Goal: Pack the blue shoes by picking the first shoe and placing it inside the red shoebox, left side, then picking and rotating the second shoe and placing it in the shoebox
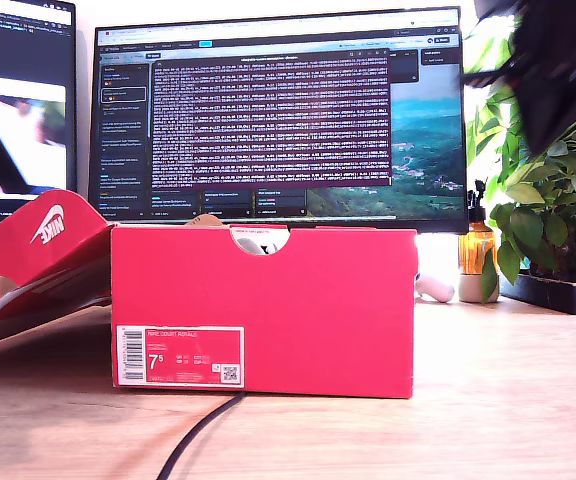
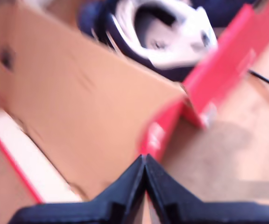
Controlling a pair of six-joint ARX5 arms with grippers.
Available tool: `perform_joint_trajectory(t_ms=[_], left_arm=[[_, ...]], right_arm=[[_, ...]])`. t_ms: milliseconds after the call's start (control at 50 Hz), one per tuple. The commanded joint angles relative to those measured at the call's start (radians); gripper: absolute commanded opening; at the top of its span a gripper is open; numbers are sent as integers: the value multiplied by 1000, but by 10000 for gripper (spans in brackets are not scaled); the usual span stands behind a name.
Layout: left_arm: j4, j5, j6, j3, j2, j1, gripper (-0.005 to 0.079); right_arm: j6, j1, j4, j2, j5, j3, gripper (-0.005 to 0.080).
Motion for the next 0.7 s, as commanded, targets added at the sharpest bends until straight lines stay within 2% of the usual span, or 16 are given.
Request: perform_joint_trajectory(t_ms=[0, 120, 440, 620, 680], left_arm=[[23, 35, -53, 2, 4, 20, -11], [93, 50, -207, 2, 3, 77, -11], [129, 79, -303, 2, -7, 157, -11], [132, -19, -372, -1, -45, 161, -11], [132, -25, -384, -8, -61, 164, -11]], right_arm=[[16, 14, 7, 3, 11, -5, -8], [27, 11, 45, -27, 39, -31, -8], [38, 11, 196, -158, 55, -238, -8], [57, 11, 258, -220, 105, -325, -8], [68, 11, 264, -237, 106, -347, -8]])
